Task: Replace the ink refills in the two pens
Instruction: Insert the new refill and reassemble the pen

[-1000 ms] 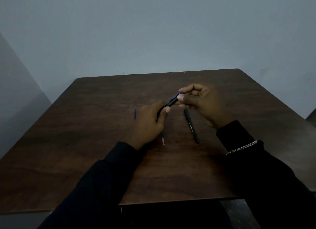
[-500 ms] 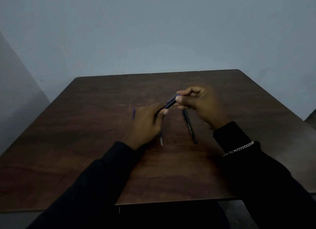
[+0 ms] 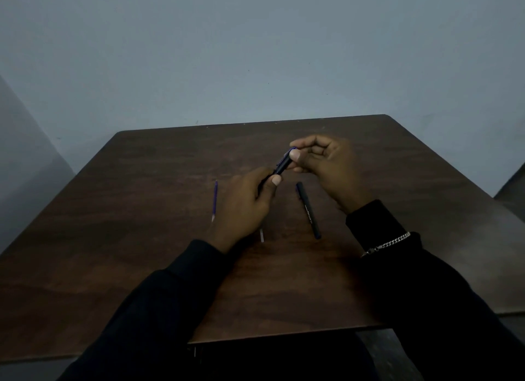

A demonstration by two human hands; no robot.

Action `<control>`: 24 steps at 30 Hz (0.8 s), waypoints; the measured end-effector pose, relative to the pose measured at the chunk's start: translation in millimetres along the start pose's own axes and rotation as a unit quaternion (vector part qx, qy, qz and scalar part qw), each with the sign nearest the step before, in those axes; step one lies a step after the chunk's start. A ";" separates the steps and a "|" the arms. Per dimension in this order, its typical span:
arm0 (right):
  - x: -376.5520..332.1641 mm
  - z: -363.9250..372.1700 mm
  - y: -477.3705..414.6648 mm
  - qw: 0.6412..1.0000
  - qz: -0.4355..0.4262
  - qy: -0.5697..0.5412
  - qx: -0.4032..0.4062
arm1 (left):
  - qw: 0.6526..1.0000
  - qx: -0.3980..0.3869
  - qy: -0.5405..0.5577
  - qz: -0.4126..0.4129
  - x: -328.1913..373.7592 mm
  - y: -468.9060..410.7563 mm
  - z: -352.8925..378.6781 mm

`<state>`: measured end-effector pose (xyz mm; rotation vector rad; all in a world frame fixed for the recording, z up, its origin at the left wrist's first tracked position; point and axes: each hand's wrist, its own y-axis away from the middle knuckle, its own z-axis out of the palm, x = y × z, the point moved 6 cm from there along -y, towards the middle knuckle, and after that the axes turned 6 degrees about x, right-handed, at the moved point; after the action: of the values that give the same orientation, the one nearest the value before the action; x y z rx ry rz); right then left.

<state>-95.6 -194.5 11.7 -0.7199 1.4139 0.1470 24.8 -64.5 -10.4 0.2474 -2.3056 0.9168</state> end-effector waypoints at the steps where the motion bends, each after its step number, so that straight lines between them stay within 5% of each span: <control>1: -0.1 -1.8 -1.0 1.000 -0.003 0.008 0.005 | 1.000 -0.012 0.009 -0.013 2.4 1.0 0.7; 15: 5.4 -35.4 -12.9 0.997 0.054 0.050 -0.002 | 0.984 -0.126 0.021 -0.127 30.5 -30.6 38.1; 24: 31.8 -64.3 -20.1 0.966 0.157 0.205 -0.013 | 0.944 -0.178 0.068 -0.268 35.7 -42.1 96.1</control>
<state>-133.9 -254.8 -9.5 -0.5605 1.9231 0.2750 -34.1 -158.0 -18.2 0.5953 -2.0660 0.2304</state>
